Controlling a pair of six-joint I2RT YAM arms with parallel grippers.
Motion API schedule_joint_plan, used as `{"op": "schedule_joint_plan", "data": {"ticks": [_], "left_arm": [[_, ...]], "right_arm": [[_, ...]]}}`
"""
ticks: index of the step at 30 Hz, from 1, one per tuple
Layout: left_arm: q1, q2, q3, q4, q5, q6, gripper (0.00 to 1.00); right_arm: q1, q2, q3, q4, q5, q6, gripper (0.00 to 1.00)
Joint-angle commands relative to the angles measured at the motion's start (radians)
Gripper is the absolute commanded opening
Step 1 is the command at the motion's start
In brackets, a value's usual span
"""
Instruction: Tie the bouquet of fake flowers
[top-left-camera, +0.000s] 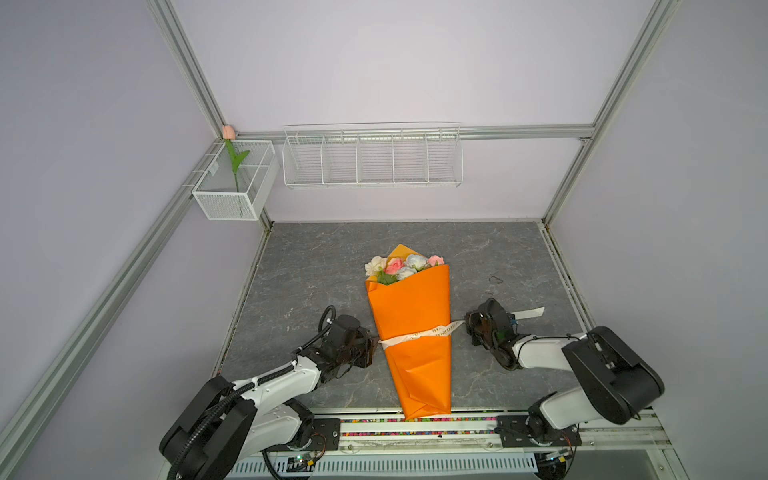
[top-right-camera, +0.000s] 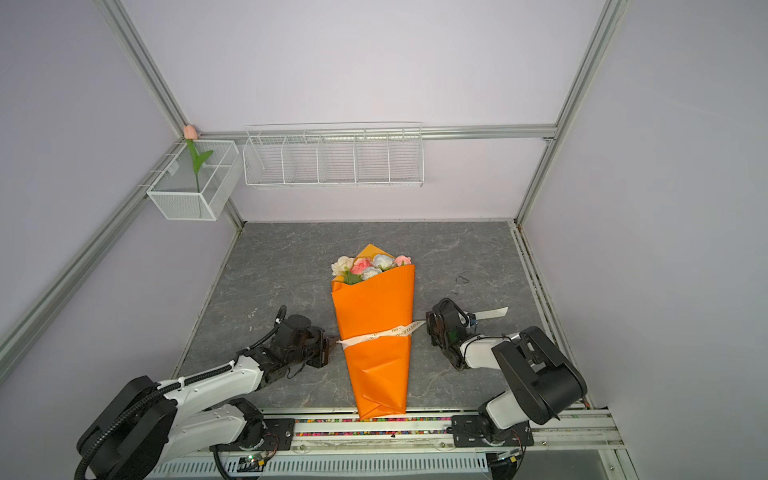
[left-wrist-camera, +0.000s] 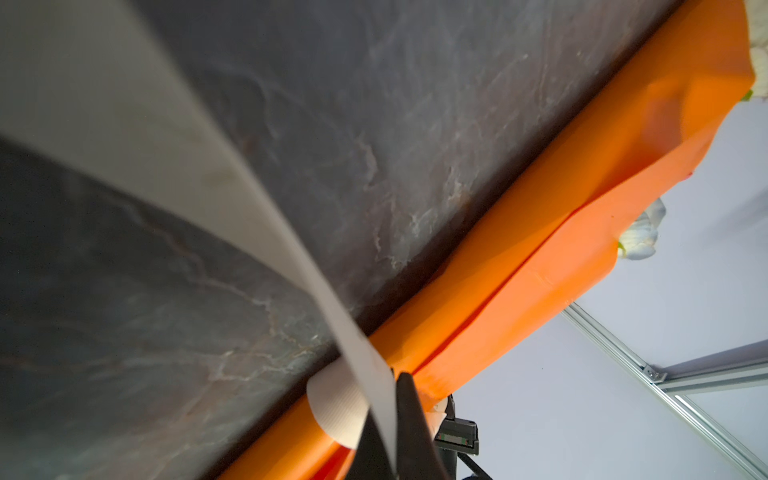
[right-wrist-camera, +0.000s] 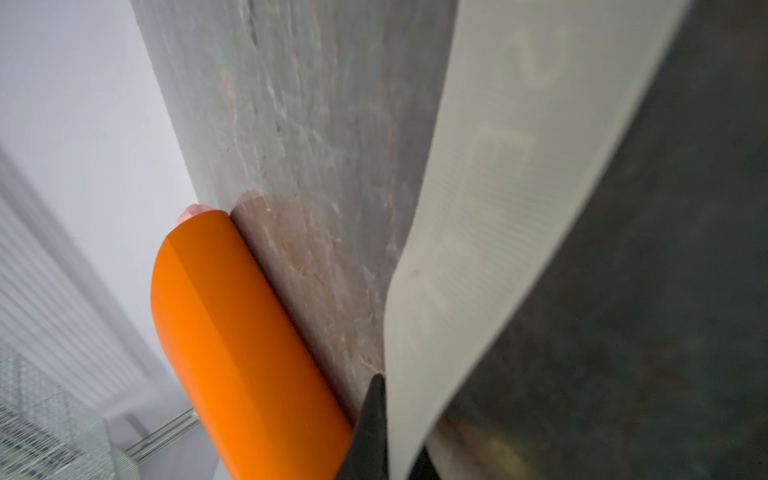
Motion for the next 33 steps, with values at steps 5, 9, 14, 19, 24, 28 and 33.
{"op": "schedule_joint_plan", "data": {"ticks": [5,9,14,19,24,28,33], "left_arm": [[0.025,-0.053,-0.009,-0.007,-0.080,0.102,0.00],[0.069,-0.075,0.005,-0.095,-0.082,0.186,0.00],[0.128,-0.179,-0.008,-0.264,-0.112,0.256,0.00],[0.165,-0.355,-0.009,-0.465,-0.177,0.338,0.00],[0.182,-0.441,-0.043,-0.536,-0.182,0.377,0.00],[0.266,-0.371,0.012,-0.606,-0.136,0.535,0.00],[0.423,-0.330,0.048,-0.655,-0.080,0.695,0.00]], "right_arm": [[-0.040,-0.183,0.102,-0.366,0.053,-0.153,0.06],[-0.045,-0.250,0.199,-0.608,0.136,-0.349,0.06],[-0.080,-0.321,0.193,-0.717,0.184,-0.420,0.06],[-0.093,-0.348,0.271,-0.865,0.277,-0.574,0.06],[-0.109,-0.341,0.326,-0.902,0.326,-0.702,0.06],[-0.136,-0.322,0.362,-0.931,0.377,-0.768,0.06],[-0.185,-0.306,0.433,-0.971,0.499,-0.934,0.06]]}}
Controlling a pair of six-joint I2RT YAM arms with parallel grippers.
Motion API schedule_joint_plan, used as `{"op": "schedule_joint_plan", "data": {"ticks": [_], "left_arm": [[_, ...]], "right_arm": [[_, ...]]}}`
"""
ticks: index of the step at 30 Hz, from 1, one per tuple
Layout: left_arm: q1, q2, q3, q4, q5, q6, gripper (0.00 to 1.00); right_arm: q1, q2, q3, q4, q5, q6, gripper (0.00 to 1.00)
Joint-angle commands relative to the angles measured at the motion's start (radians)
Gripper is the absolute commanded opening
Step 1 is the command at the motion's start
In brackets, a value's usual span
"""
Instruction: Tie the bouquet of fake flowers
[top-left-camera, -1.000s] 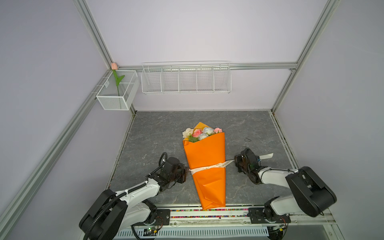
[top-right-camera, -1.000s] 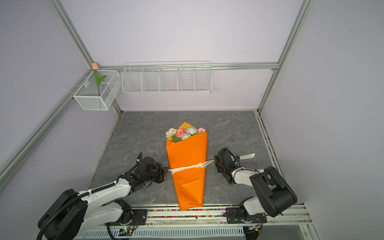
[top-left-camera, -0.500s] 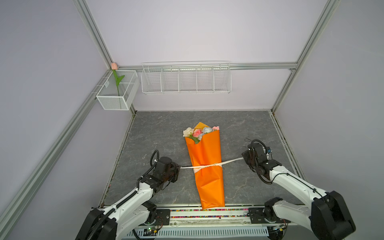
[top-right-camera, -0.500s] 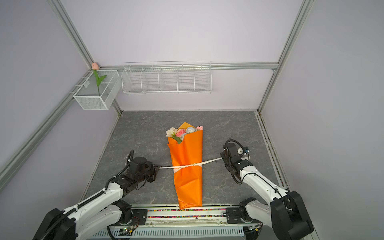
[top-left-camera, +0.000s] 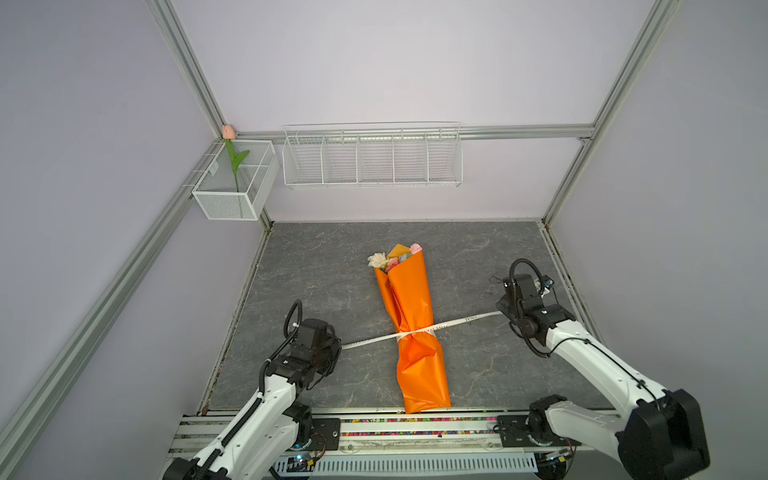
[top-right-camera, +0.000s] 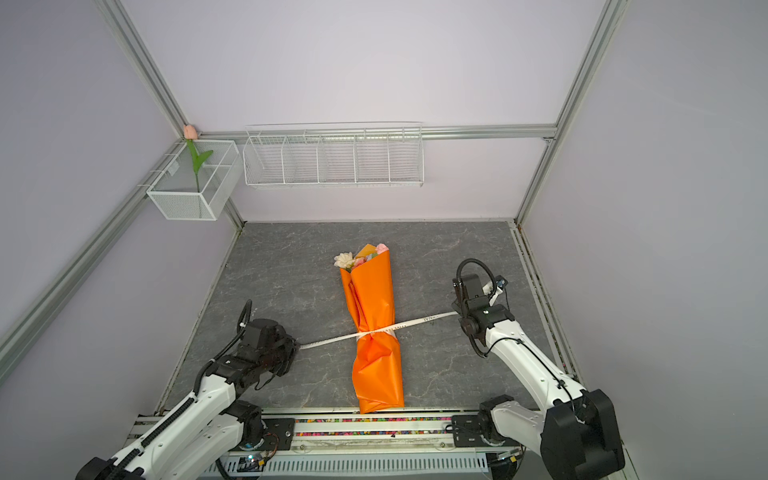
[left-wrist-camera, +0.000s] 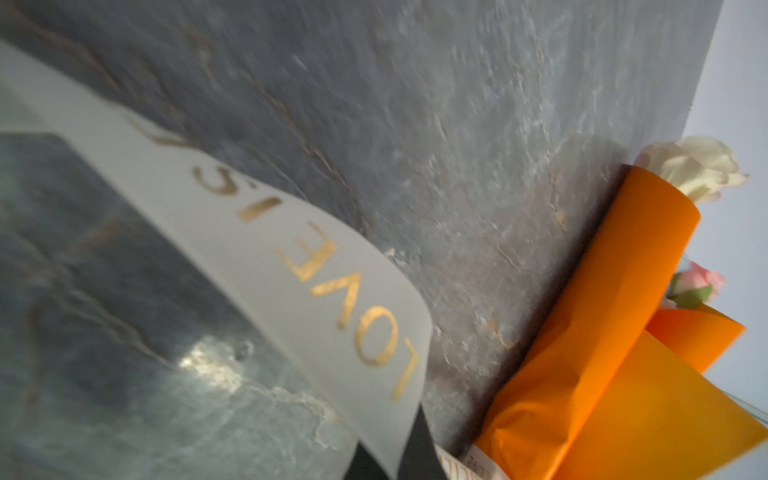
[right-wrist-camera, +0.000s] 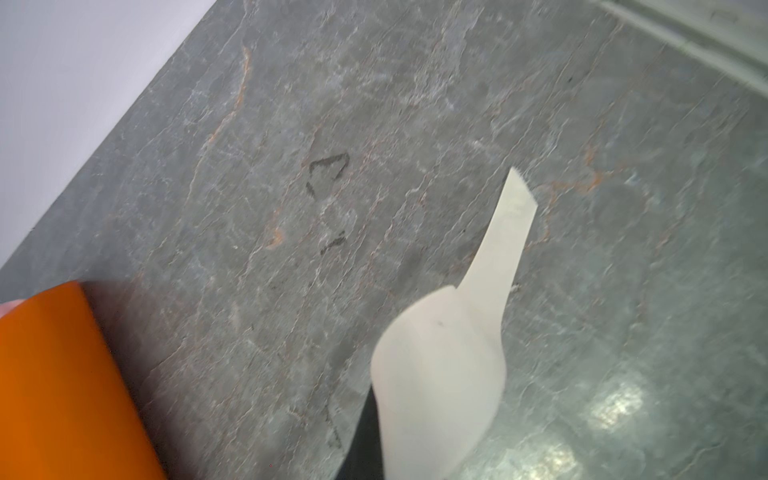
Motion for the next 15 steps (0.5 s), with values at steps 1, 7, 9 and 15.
{"op": "schedule_joint_plan", "data": {"ticks": [1,7,9,15], "left_arm": [[0.107,0.024,0.040,-0.096,0.001,0.170,0.00],[0.337,0.115,0.078,-0.190,0.063,0.363,0.00],[0.395,0.126,0.080,-0.182,0.062,0.414,0.00],[0.415,0.258,0.170,-0.158,0.159,0.542,0.00]], "right_arm": [[-0.036,0.010,0.055,-0.062,0.177,-0.161,0.06],[-0.095,0.041,0.090,-0.107,0.254,-0.214,0.06],[-0.146,0.043,0.090,-0.105,0.255,-0.228,0.06],[-0.180,0.063,0.094,-0.029,0.180,-0.310,0.06]]}}
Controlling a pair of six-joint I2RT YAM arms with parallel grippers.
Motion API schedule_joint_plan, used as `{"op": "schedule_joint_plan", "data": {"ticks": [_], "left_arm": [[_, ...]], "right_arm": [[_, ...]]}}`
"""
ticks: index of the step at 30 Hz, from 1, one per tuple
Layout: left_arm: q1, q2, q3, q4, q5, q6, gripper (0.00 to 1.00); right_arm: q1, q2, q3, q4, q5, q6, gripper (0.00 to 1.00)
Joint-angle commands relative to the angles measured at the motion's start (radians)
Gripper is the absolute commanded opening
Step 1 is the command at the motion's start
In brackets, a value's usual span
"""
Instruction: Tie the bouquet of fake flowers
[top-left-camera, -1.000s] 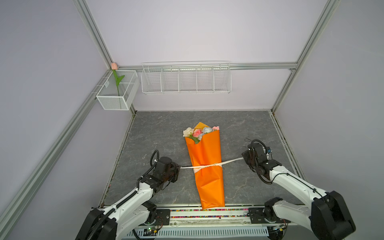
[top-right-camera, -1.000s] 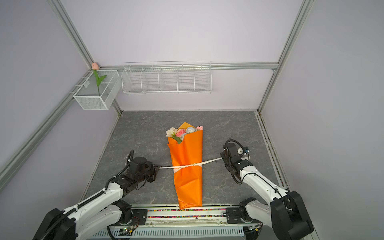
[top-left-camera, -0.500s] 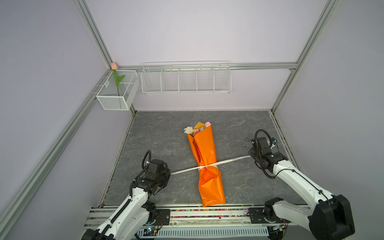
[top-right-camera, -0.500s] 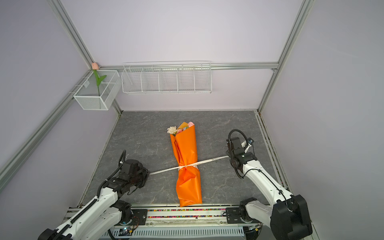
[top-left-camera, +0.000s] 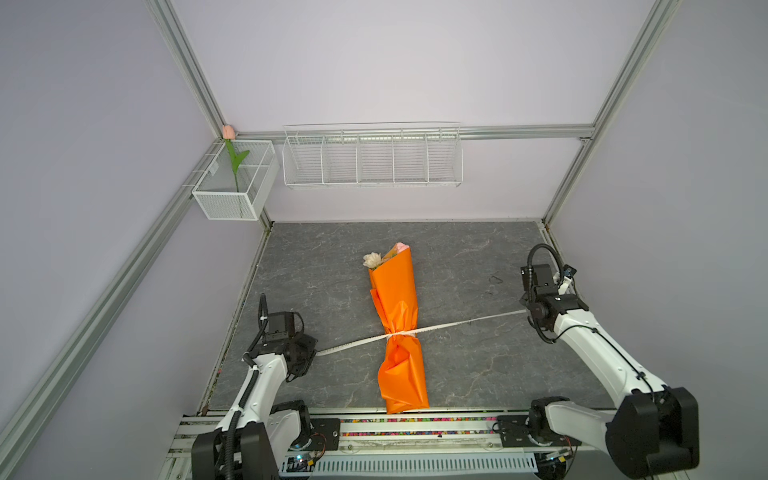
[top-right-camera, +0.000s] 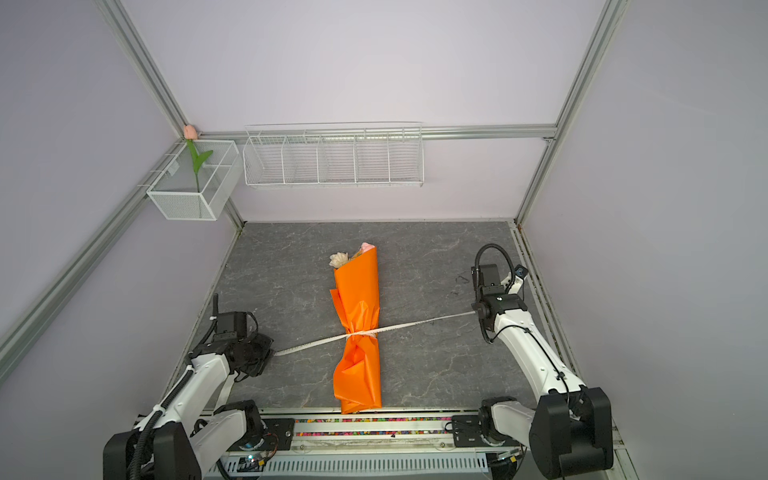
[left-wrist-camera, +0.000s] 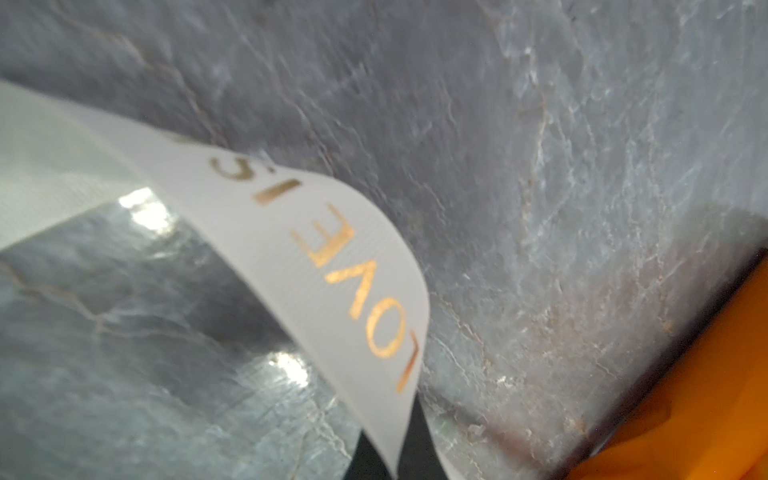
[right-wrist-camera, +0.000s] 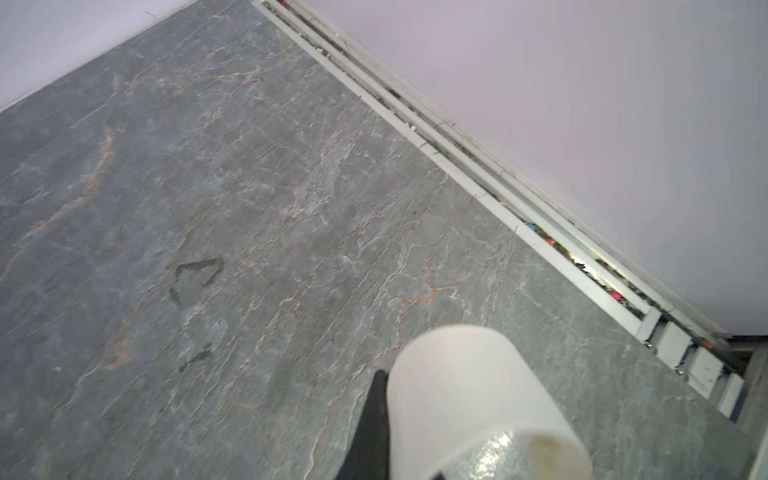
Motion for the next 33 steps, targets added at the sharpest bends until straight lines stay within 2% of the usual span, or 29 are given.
{"op": "schedule_joint_plan", "data": {"ticks": [1,2,4,6,8,9,10,12,13,16,17,18,21,24,26,29,33], "left_arm": [[0.005,0.056,0.058,0.022,0.100,0.112,0.00],[0.003,0.073,0.057,0.063,0.154,0.103,0.00],[-0.002,0.087,0.069,0.086,0.213,0.100,0.00],[-0.022,0.071,0.080,0.089,0.216,0.101,0.00],[-0.046,0.036,0.081,0.096,0.218,0.086,0.00],[-0.061,0.026,0.081,0.105,0.220,0.082,0.00],[-0.080,0.019,0.085,0.110,0.219,0.079,0.00],[-0.105,0.016,0.089,0.110,0.216,0.065,0.00],[-0.108,0.017,0.085,0.113,0.219,0.057,0.00],[-0.109,0.009,0.075,0.113,0.215,0.051,0.00],[-0.109,0.008,0.075,0.110,0.215,0.051,0.00],[-0.109,0.005,0.075,0.109,0.216,0.052,0.00],[-0.109,-0.001,0.074,0.118,0.225,0.042,0.00],[-0.109,0.000,0.079,0.126,0.236,0.041,0.00],[-0.109,0.004,0.074,0.134,0.249,0.035,0.00],[-0.109,0.003,0.072,0.127,0.251,0.033,0.00],[-0.109,0.003,0.077,0.124,0.249,0.036,0.00]], "right_arm": [[-0.010,0.025,0.007,0.098,-0.086,-0.101,0.06],[-0.016,0.040,0.000,0.130,-0.194,-0.129,0.06],[-0.016,0.100,0.031,0.060,-0.314,-0.115,0.06],[-0.023,0.161,0.068,0.013,-0.415,-0.149,0.22],[-0.029,0.207,0.085,-0.062,-0.432,-0.142,0.41],[-0.034,0.218,0.081,-0.059,-0.477,-0.162,0.50],[-0.038,0.223,0.089,-0.089,-0.503,-0.168,0.53],[-0.033,0.192,0.077,-0.086,-0.531,-0.175,0.55],[-0.035,0.164,0.067,-0.071,-0.584,-0.192,0.58],[-0.005,0.117,0.066,0.000,-0.790,-0.291,0.61],[0.022,0.109,0.059,0.055,-0.901,-0.344,0.62],[0.055,0.107,0.055,0.085,-0.959,-0.384,0.62],[0.250,0.121,0.062,0.121,-0.891,-0.511,0.63],[0.413,0.164,0.046,0.149,-0.822,-0.713,0.61],[0.503,0.203,0.044,0.133,-0.680,-0.830,0.62],[0.552,0.288,0.090,0.041,-0.512,-0.978,0.62],[0.590,0.361,0.119,-0.037,-0.649,-1.128,0.58]]}}
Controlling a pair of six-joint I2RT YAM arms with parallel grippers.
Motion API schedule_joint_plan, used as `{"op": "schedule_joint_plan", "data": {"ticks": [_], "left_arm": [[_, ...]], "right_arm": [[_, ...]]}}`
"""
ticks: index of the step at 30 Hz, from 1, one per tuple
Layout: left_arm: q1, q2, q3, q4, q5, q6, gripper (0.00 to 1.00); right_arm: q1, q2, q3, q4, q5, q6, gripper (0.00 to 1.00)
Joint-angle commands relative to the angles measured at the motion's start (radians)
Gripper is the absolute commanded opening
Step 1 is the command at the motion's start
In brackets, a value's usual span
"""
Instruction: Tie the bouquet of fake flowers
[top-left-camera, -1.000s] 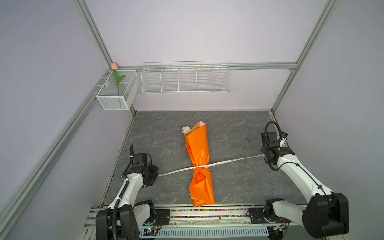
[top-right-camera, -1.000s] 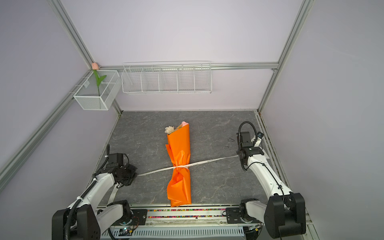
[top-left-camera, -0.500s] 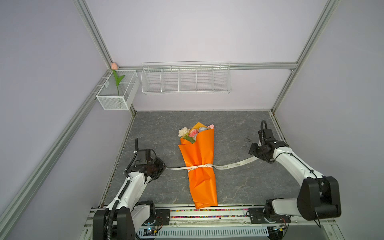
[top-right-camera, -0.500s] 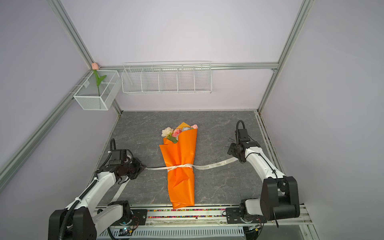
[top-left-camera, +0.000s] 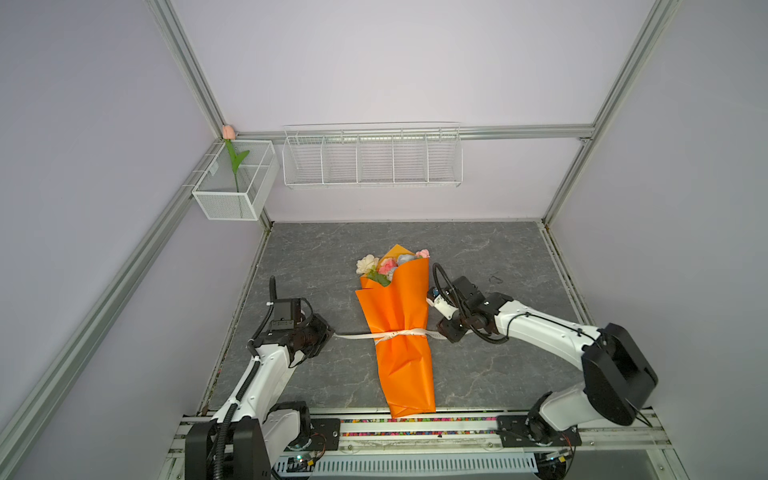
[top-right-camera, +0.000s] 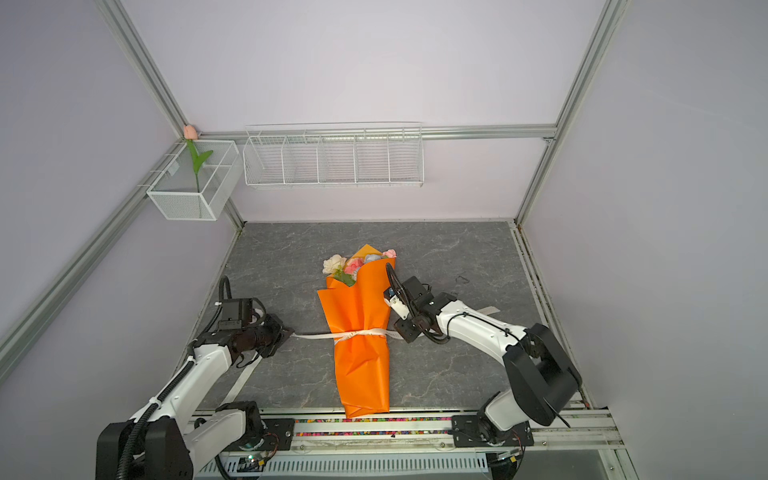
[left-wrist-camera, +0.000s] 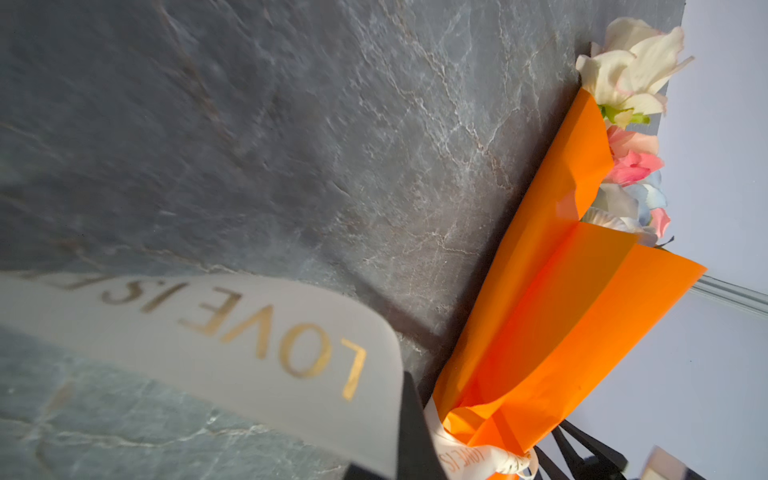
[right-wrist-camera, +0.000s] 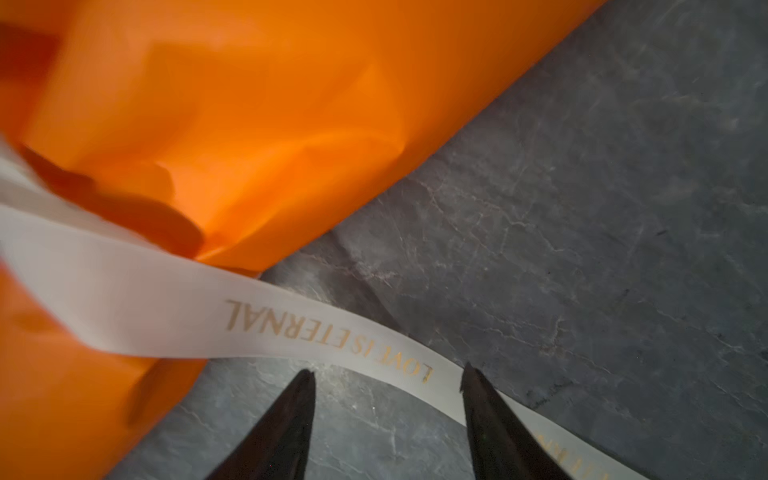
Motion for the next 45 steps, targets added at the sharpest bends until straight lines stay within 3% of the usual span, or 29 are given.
{"op": "schedule_joint_plan", "data": {"ticks": [1,5,10,17,22,24,28,31,35,40,45], "left_arm": [[-0.002,-0.006,0.012,0.003,0.006,-0.005,0.00],[-0.003,0.000,0.005,0.017,0.017,-0.014,0.00],[-0.003,0.010,0.008,0.023,0.027,-0.015,0.00],[-0.003,0.014,0.012,0.023,0.037,-0.017,0.00],[-0.003,0.023,0.008,0.034,0.046,-0.027,0.00],[-0.004,0.025,0.007,0.041,0.049,-0.030,0.00],[-0.003,0.026,0.008,0.046,0.047,-0.035,0.00],[-0.003,0.027,0.013,0.039,0.039,-0.033,0.00],[-0.002,0.006,0.014,0.007,0.000,-0.036,0.00],[-0.003,-0.016,-0.029,0.041,0.010,-0.090,0.00],[0.000,-0.019,-0.118,0.134,0.039,-0.206,0.00]], "right_arm": [[0.037,0.001,0.004,-0.064,-0.026,-0.216,0.59],[0.047,-0.048,-0.046,0.021,-0.129,-0.257,0.60],[0.075,0.007,-0.094,0.199,0.035,-0.223,0.63],[0.100,0.025,-0.096,0.268,0.064,-0.267,0.62],[0.130,0.098,-0.071,0.280,0.127,-0.312,0.55],[0.137,0.112,-0.064,0.268,0.118,-0.327,0.48],[0.139,0.110,-0.081,0.341,0.229,-0.290,0.08],[0.122,0.090,-0.084,0.365,0.327,-0.200,0.07],[0.019,0.024,-0.029,0.269,0.466,0.113,0.07],[-0.144,-0.193,-0.153,0.355,0.276,0.538,0.07],[-0.197,-0.360,-0.317,0.521,0.303,0.914,0.06]]}}
